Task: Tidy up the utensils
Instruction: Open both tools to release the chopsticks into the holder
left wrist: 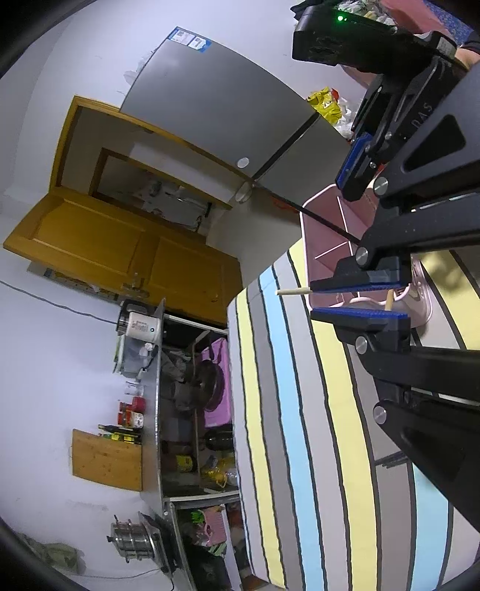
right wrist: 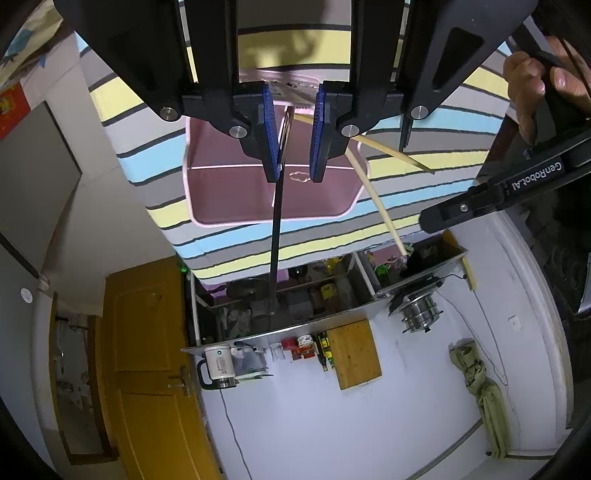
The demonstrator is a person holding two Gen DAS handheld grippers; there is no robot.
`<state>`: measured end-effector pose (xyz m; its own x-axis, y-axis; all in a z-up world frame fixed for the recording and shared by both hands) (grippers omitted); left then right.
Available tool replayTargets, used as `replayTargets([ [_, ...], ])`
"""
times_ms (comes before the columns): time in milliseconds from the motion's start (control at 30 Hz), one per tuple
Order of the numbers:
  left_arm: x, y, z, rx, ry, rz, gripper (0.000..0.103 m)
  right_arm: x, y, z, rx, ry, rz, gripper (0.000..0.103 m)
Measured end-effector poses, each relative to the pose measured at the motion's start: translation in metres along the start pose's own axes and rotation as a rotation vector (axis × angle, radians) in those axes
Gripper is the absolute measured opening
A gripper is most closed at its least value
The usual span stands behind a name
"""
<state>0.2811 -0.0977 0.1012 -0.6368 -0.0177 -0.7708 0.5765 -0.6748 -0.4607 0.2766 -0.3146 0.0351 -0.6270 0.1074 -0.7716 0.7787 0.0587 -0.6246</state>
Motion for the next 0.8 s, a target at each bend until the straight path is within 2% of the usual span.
replayTargets([
  [67, 0.001, -0.01, 0.003, -0.003, 0.007, 0.014, 0.007, -0.001, -0.006, 0.001, 0.002, 0.001, 0.013, 0.022],
  [400, 0.02, -0.068, 0.011, -0.024, 0.045, 0.072, 0.01, 0.005, -0.039, 0.002, -0.007, 0.004, 0.066, 0.023],
  [633, 0.055, -0.104, 0.005, -0.064, 0.027, 0.09, 0.01, 0.021, -0.058, -0.007, -0.056, -0.01, 0.068, 0.023],
  [800, 0.086, -0.119, -0.013, -0.117, -0.018, 0.071, 0.01, 0.038, -0.062, -0.022, -0.104, -0.042, 0.05, 0.023],
])
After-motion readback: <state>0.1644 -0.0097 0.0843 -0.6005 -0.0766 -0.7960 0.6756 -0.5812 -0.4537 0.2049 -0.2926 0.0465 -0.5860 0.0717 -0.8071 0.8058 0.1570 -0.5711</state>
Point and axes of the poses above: each gripper's, at about its wrist camera, not at the fingertips, and y roughly the way its jaws point, z to its right, x to its underside, the point moved 1 cm from there along y, roughly the way its jaws point, and after that the axes turned 15 degrees about x, right-handed, at the moved point
